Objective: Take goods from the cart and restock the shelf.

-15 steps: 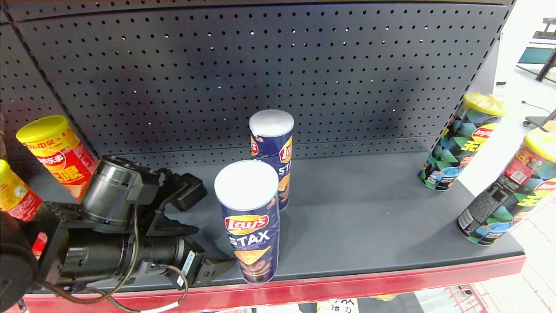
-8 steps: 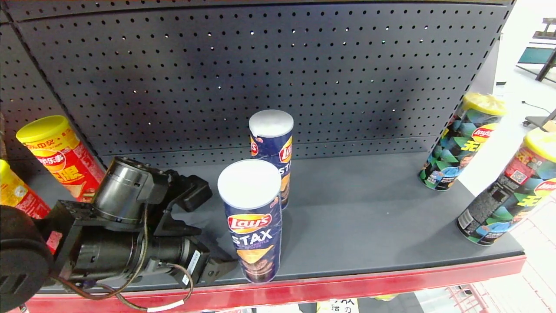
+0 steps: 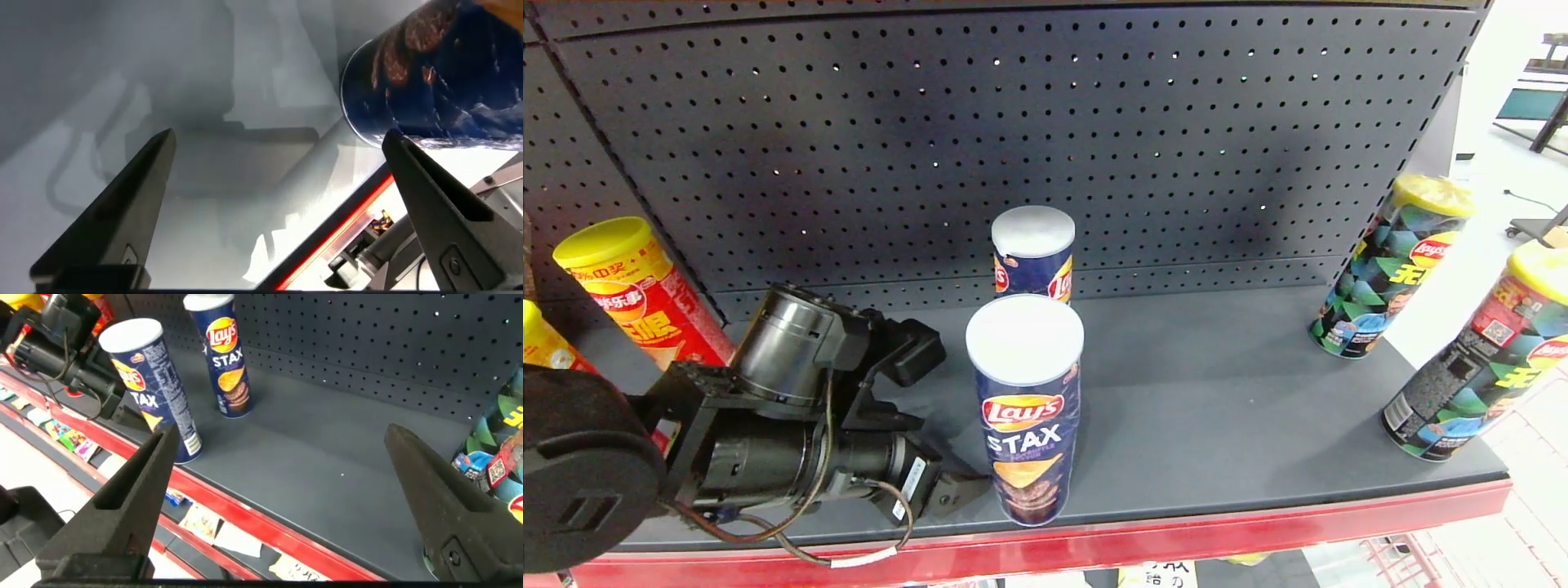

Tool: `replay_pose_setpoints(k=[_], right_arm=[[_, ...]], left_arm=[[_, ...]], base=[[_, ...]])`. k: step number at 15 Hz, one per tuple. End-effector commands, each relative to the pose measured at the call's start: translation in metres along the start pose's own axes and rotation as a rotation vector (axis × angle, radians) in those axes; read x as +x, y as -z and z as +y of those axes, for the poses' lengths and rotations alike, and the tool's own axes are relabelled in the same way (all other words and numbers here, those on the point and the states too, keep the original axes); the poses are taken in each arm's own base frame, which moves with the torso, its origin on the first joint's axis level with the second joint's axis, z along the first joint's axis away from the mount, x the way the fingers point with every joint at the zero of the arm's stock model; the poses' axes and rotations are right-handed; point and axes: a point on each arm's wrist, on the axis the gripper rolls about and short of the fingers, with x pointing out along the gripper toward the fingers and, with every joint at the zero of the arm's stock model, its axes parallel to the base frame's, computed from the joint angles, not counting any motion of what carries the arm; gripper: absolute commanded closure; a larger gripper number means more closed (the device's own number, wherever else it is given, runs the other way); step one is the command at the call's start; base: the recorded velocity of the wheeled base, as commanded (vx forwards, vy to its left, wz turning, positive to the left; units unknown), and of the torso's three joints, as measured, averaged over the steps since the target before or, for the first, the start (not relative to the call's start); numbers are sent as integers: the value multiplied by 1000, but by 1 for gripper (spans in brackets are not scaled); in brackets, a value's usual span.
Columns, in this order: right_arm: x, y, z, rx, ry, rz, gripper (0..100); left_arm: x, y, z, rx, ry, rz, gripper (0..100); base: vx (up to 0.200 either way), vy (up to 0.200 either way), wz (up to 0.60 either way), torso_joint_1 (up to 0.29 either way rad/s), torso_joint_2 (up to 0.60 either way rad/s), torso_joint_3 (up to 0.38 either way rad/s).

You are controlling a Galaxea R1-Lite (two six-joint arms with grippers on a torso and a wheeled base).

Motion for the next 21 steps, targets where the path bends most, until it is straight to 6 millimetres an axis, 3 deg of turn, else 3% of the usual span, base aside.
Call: replay_pose_setpoints(k=[1,5,7,9,10,11,12,14,18,21], right_arm=[[0,0,0,-1,0,-2,0],[-1,2,0,1,0,5,0],[-5,9,1,18,-7,44,0],[-16,24,2,32,-13,129,0],[-17,27,2,33,-14,139,0],[-22,39,2,34,-12,148,0],[-29,44,2,33,-9,136,0],[-41,55,3,32,-8,103,0],[-66,90,5,25,-7,34,0],[-72,111,5,24,-6,23,0]], left_arm=[[3,0,0,1,1,8,0],[-6,4,1,-8,-21,-4,0],[-42,15,5,-32,-80,-87,0],[-101,40,-3,-35,-89,-248,0],[-110,50,-5,-32,-91,-271,0],[-129,84,-10,-18,-86,-327,0],[-141,101,-13,-3,-96,-376,0],[-153,113,-13,5,-191,-397,0],[-157,112,-11,24,-329,-394,0],[-157,113,-11,22,-351,-395,0]], base=[[0,0,0,0,0,0],[0,0,0,0,0,0],[0,0,0,0,0,0],[0,0,0,0,0,0],[0,0,0,0,0,0],[0,0,0,0,0,0],[0,0,0,0,0,0],[0,0,0,0,0,0],[0,0,0,0,0,0],[0,0,0,0,0,0]])
